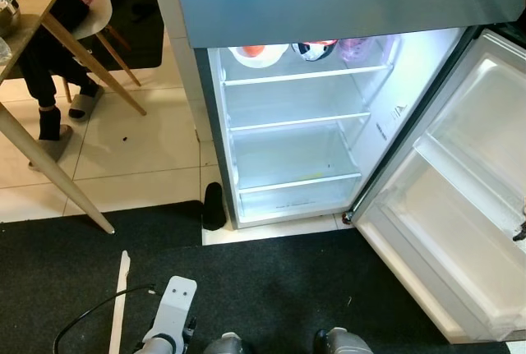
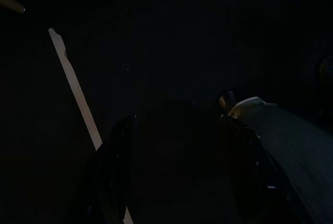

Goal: Restocking fridge

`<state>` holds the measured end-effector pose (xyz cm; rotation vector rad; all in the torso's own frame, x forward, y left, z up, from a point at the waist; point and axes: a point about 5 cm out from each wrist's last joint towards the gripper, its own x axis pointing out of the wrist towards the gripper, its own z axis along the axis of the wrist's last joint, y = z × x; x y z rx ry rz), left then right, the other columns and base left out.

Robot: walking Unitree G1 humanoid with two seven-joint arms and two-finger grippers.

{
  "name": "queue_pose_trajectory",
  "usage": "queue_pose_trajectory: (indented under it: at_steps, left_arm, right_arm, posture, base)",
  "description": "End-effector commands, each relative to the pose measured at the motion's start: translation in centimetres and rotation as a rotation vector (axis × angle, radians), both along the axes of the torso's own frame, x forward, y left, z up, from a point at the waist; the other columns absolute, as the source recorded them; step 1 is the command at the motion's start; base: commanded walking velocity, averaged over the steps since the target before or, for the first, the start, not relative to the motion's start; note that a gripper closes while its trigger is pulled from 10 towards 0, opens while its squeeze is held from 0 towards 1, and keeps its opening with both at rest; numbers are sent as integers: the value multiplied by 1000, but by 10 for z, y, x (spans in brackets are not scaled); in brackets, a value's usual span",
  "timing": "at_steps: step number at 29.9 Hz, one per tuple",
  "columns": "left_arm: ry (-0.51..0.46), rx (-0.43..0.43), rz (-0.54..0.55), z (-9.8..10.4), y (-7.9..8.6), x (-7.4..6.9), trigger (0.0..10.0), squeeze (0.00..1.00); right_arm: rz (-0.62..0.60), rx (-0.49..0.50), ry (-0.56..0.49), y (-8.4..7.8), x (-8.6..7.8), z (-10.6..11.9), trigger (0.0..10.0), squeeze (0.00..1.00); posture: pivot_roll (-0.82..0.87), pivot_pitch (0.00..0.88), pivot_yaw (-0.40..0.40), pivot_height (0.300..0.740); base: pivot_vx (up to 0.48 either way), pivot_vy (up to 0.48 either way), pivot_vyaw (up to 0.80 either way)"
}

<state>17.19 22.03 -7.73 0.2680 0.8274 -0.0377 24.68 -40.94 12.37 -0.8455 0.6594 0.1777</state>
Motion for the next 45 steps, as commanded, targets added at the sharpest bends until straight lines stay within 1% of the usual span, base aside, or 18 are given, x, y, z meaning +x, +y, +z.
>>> queue_pose_trajectory:
  at_steps: [1,2,6,9,12,14,15,18,24,29,31,33,34,35,36,40,43,45]
  left_arm:
    - [26,2,6,-3,3,-8,10000,0]
    - [27,2,6,-3,3,-8,10000,0]
    - [30,3,6,-3,3,-8,10000,0]
    - [36,4,6,-4,3,-8,10000,0]
    - [38,5,7,-4,3,-9,10000,0]
    - [40,5,7,-4,3,-9,10000,0]
    - [43,9,5,-4,3,-10,10000,0]
    - [43,9,5,-5,3,-10,10000,0]
    - [50,10,5,-5,3,-11,10000,0]
    - [55,10,4,-6,2,-12,10000,0]
    - [57,10,3,-6,2,-12,10000,0]
    - [58,10,1,-6,1,-13,10000,0]
    - [58,10,1,-6,1,-13,10000,0]
    - [54,10,0,-6,1,-12,10000,0]
    - [54,10,0,-6,1,-12,10000,0]
    - [51,11,0,-6,0,-12,10000,0]
    - [46,13,-2,-6,0,-12,10000,0]
    - [46,13,-2,-6,0,-12,10000,0]
  right_arm:
    - [62,41,29,11,2,-8,3608,0]
    - [112,61,37,19,6,-8,10000,0]
    - [215,99,43,37,14,-7,10000,0]
    - [389,141,36,73,25,-4,10000,0]
    - [459,143,17,88,29,0,10000,0]
    - [576,144,-58,116,38,18,10000,0]
    - [635,127,-157,131,47,44,10000,0]
    - [647,119,-185,133,49,53,10000,0]
    - [738,111,-440,153,50,141,10000,0]
    - [765,172,-502,166,44,157,10000,0]
    - [781,244,-521,178,43,155,10000,0]
    - [819,389,-529,207,39,141,10000,0]
    - [819,389,-529,207,39,141,10000,0]
    - [892,551,-461,252,31,114,10000,0]
    - [892,551,-461,252,31,114,10000,0]
    - [958,674,-358,288,17,89,10000,0]
    - [912,792,-112,335,-6,10,10000,0]
    - [912,792,-112,335,-6,10,10000,0]
  posture:
    - [-110,156,-15,740]
    - [-111,157,-15,740]
    - [-111,156,-15,740]
    - [-111,155,-14,740]
    - [-108,156,-14,740]
    - [-108,156,-14,740]
    - [-111,160,-12,740]
    - [-112,159,-12,740]
    - [-118,163,-18,740]
    - [-121,163,-20,740]
    - [-121,163,-21,740]
    - [-122,164,-21,740]
    - [-122,164,-21,740]
    - [-114,164,-20,740]
    - [-114,164,-20,740]
    - [-113,165,-19,740]
    - [-107,167,-22,740]
    - [-107,167,-22,740]
  base:
    - [0,0,0]
    - [0,0,0]
    - [0,0,0]
    - [0,0,0]
    - [0,0,0]
    - [0,0,0]
    - [0,0,0]
    - [0,0,0]
    - [0,0,0]
    - [0,0,0]
    - [0,0,0]
    - [0,0,0]
    - [0,0,0]
    - [0,0,0]
    - [0,0,0]
    - [0,0,0]
    - [0,0,0]
    - [0,0,0]
